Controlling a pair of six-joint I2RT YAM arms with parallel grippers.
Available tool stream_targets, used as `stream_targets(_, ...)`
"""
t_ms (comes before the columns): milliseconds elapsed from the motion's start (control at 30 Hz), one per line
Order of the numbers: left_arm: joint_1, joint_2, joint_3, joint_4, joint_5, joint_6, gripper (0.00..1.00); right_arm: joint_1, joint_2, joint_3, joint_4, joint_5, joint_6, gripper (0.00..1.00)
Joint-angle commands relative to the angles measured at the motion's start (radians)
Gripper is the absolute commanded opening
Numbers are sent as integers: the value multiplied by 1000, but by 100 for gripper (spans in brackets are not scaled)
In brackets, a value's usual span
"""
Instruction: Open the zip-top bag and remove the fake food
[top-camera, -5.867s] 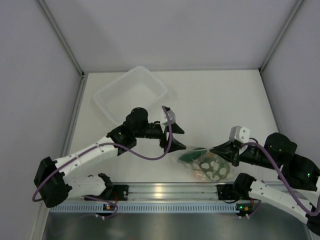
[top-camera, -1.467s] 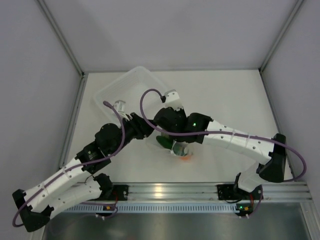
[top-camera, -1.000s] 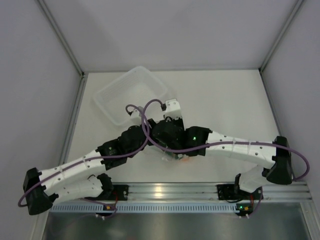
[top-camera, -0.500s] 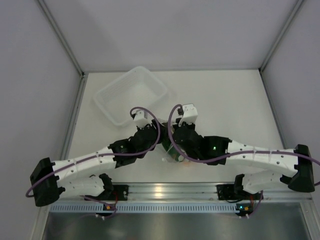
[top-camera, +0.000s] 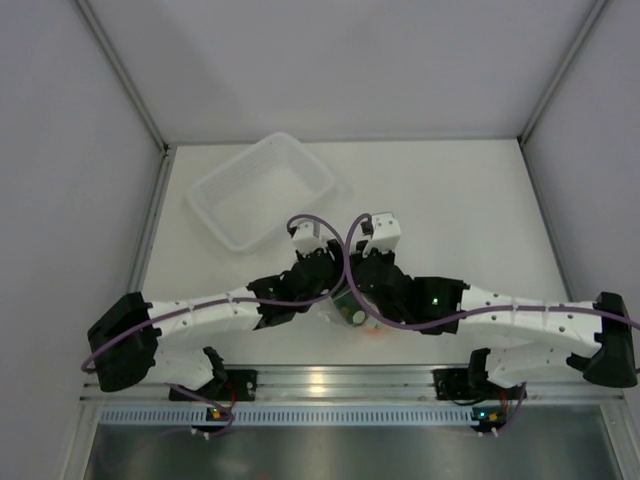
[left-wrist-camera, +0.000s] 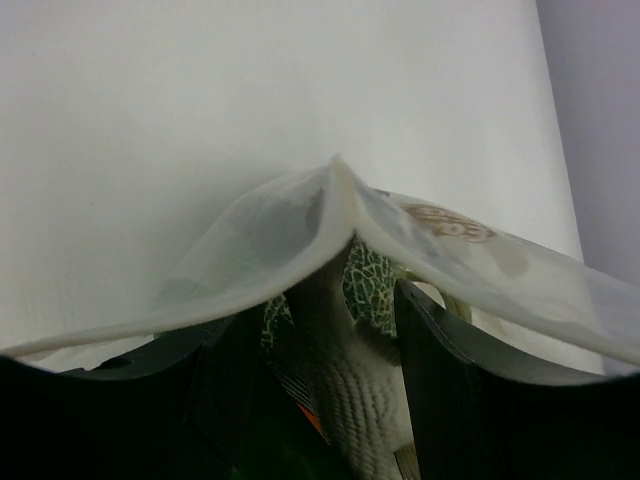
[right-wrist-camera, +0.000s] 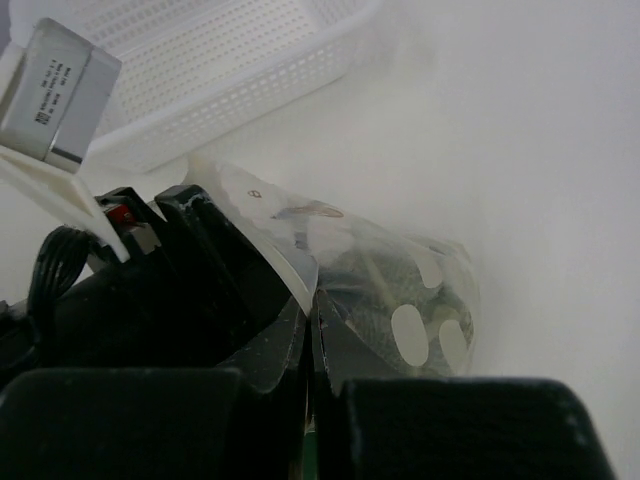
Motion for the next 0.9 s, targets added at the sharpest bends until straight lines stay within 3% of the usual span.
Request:
stream_targets(0, -5, 49, 40, 69, -14, -10, 60, 7, -61, -18, 74, -11, 6, 0)
stream_targets(100, -5, 96, 63, 68, -39, 2, 59, 5, -84, -41, 87, -34, 2, 0)
stream_targets(233, -7, 121, 73, 71, -40, -6, 33, 5, -110, -58, 92, -37, -2, 0)
stream_targets(300, -7, 115, 73, 71, -43, -6, 25, 2, -115, -64, 92, -34, -10, 0)
stream_targets(333, -7, 103, 73, 71, -43, -3, 14, 2, -115, -66, 90, -37, -17, 0)
stream_targets(433, -11, 75, 72, 69, -43, 5, 0, 2, -106, -80, 110, -55, -53, 0)
stream_targets(867, -85, -126, 32, 69, -60, 28, 0, -21, -77, -34, 89, 3, -134, 0)
